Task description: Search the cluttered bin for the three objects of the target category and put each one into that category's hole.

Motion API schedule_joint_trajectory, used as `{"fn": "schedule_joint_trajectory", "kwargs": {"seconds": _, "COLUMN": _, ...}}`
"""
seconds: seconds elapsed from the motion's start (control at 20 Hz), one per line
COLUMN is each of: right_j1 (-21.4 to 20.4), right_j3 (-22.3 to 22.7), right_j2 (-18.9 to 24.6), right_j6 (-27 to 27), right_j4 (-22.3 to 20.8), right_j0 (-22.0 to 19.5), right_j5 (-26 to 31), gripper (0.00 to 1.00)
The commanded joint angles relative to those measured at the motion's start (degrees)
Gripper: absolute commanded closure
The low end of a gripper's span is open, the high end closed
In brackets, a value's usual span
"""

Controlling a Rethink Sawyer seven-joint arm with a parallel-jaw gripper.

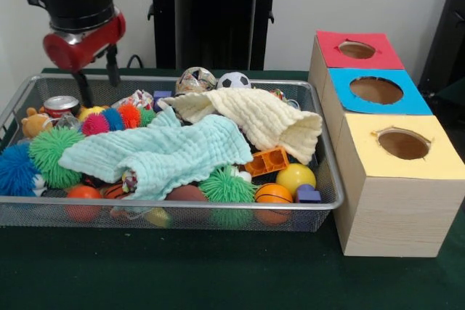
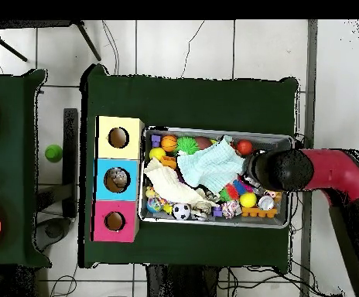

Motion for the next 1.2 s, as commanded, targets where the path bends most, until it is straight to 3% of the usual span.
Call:
{"fn": "schedule_joint_trajectory", "kwargs": {"seconds": 0.05, "right_j1": 1.33, "right_j3": -9.08, "right_j2": 2.0, "right_j6": -20.23, "right_j4": -0.63, "right_j0": 0.14, "right_j5": 9.25, "gripper": 0.0}}
{"fn": "schedule_joint_trajectory", "kwargs": {"seconds": 0.6, "right_j1": 3.81, "right_j3": -11.63, "right_j2": -1.09, "right_j6": -20.97, "right_j4": -4.88, "right_j0": 2.69, "right_j5": 8.15, "gripper": 0.0}}
{"fn": "schedule_joint_trajectory", "kwargs": {"seconds": 1.2, "right_j1": 7.18, "right_j3": -12.53, "right_j2": -4.26, "right_j6": -19.23, "right_j4": -4.54, "right_j0": 4.74, "right_j5": 9.88, "gripper": 0.0}}
